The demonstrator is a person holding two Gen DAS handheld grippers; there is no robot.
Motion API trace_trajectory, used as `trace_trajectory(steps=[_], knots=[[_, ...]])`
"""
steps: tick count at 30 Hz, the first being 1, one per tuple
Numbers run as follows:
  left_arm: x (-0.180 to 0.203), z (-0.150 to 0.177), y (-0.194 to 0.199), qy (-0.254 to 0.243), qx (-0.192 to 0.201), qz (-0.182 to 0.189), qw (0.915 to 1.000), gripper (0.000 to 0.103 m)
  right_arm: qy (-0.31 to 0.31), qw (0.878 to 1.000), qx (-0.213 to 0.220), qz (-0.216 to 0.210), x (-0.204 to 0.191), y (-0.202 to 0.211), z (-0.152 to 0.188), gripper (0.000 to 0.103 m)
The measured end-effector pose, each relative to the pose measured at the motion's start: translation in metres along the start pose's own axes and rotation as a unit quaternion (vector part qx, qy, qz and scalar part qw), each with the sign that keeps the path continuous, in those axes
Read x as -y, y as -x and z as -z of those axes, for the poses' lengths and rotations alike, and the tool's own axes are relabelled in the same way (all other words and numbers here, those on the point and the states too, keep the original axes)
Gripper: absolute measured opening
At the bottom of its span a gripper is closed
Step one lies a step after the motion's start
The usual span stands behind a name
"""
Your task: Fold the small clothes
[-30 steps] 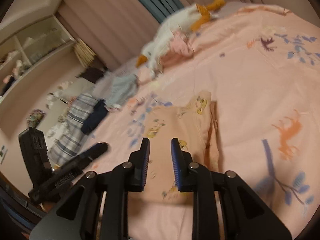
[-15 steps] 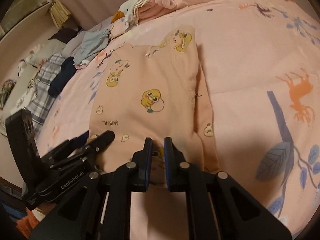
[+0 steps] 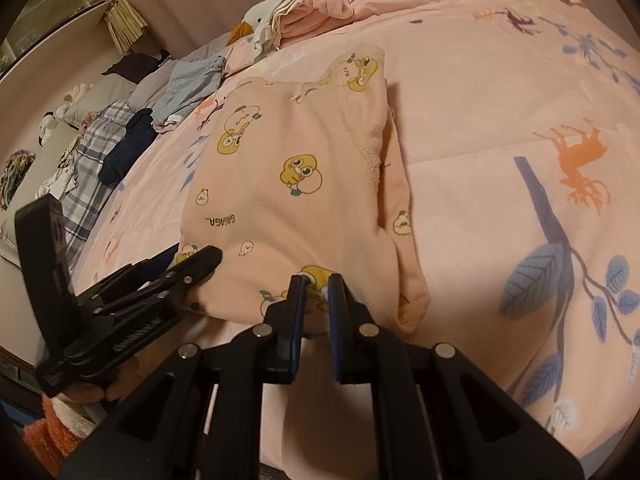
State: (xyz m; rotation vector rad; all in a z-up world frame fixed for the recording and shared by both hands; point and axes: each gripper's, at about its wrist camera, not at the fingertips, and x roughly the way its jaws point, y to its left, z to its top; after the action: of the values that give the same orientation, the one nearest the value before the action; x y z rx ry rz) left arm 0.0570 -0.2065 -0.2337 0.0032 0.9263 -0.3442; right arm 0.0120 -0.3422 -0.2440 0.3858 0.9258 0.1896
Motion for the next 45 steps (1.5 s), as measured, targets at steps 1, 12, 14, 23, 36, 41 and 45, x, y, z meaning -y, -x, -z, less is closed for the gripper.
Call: trace_trajectory(steps=[1, 12, 14, 23, 36, 41, 45], knots=[[-0.001, -0.004, 0.007, 0.001, -0.002, 0.009, 1.0000, 0.042, -0.001, 1.000, 0.004, -0.005, -0.002, 0.006, -0.002, 0.011], [-0.011, -0.090, -0.002, 0.037, 0.070, 0.072, 0.9942, 0.042, -0.019, 0.997, 0.058, -0.046, -0.008, -0.002, -0.106, 0.019], [-0.014, -0.094, -0.042, 0.034, 0.028, 0.057, 0.9974, 0.042, -0.027, 0.998, 0.034, -0.049, 0.001, -0.026, -0.115, 0.019], [-0.037, -0.073, -0.067, 0.079, -0.003, 0.078, 0.9938, 0.051, -0.054, 0.998, -0.011, 0.022, 0.025, -0.062, -0.118, 0.000], [0.007, -0.037, -0.005, 0.022, 0.036, 0.033, 0.9986, 0.051, -0.093, 0.986, 0.131, -0.043, 0.020, 0.001, -0.098, 0.011], [0.006, -0.015, -0.020, 0.006, -0.004, 0.026, 0.9996, 0.051, -0.091, 0.991, 0.076, -0.069, 0.021, -0.032, -0.119, 0.011], [0.003, -0.014, -0.018, -0.028, -0.018, 0.024, 0.9992, 0.051, -0.105, 0.994, 0.025, 0.010, 0.035, -0.066, -0.122, 0.000]])
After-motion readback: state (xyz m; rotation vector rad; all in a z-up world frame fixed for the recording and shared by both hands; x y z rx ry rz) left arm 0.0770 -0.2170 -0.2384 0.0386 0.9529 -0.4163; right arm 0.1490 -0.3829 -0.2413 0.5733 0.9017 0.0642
